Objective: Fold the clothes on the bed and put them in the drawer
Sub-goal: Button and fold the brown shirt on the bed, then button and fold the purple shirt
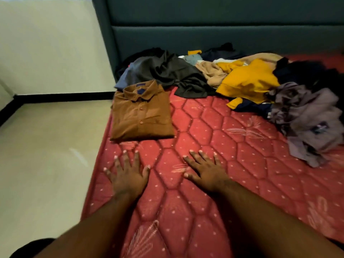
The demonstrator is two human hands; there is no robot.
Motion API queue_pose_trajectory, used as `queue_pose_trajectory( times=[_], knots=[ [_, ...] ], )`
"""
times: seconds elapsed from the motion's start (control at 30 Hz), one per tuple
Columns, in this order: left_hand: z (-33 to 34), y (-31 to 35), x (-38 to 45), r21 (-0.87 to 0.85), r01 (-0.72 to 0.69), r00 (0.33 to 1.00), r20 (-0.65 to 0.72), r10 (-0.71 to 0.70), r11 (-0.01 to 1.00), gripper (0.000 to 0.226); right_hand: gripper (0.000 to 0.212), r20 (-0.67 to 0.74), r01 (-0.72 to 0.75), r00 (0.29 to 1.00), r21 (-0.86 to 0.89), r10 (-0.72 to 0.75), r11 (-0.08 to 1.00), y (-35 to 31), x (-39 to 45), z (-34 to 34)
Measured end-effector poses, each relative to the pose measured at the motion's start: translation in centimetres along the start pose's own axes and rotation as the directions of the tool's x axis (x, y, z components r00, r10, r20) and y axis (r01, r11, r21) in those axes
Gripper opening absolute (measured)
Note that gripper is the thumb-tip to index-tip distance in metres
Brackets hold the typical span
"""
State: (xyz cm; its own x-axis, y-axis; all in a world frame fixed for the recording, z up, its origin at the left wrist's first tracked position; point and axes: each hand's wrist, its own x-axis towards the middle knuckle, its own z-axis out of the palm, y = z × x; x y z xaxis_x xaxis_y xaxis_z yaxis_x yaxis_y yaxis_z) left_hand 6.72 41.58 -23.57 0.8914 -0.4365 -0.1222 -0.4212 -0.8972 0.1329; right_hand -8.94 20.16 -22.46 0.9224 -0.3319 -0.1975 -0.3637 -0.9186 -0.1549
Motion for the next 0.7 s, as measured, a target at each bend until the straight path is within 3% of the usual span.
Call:
queue_pose_trajectory(
  times=[0.2, 0.33, 0.4, 0.5, 0.57, 0.7],
  knots=[
    [1.4, 13.8, -1.3, 0.067, -0.289, 0.955, 0.088, 0.282, 0.955, 0.083, 0.094, 0.034, -0.265, 0.964, 0.068, 0.263, 0.962, 13.5, -4.7, -2.3],
    [2.7, 24.9, 0.4, 0.046, -0.376, 0.923, 0.108, 0.37, 0.925, 0.082, 0.088, -0.072, -0.479, 0.862, 0.215, 0.502, 0.851, 19.2, -5.3, -2.2],
    [3.3, 30.5, 1.8, 0.054, -0.423, 0.902, 0.122, 0.415, 0.904, 0.081, 0.083, -0.205, -0.54, 0.768, 0.303, 0.607, 0.785, 20.9, -4.8, -2.3],
    [4.6, 37.8, 3.4, 0.09, -0.52, 0.853, 0.104, 0.512, 0.849, 0.077, 0.088, -0.351, -0.561, 0.566, 0.499, 0.746, 0.66, 24.6, -4.2, -3.2],
    [5.8, 40.1, 4.3, 0.106, -0.551, 0.834, 0.039, 0.55, 0.828, 0.076, 0.096, -0.294, -0.545, 0.469, 0.645, 0.833, 0.535, 27.1, -3.6, -3.3],
    [7.4, 40.0, 4.9, 0.086, -0.565, 0.819, -0.064, 0.571, 0.82, 0.074, 0.078, -0.277, -0.651, 0.33, 0.625, 0.902, 0.43, 28.5, -2.5, -3.0]
  ],
)
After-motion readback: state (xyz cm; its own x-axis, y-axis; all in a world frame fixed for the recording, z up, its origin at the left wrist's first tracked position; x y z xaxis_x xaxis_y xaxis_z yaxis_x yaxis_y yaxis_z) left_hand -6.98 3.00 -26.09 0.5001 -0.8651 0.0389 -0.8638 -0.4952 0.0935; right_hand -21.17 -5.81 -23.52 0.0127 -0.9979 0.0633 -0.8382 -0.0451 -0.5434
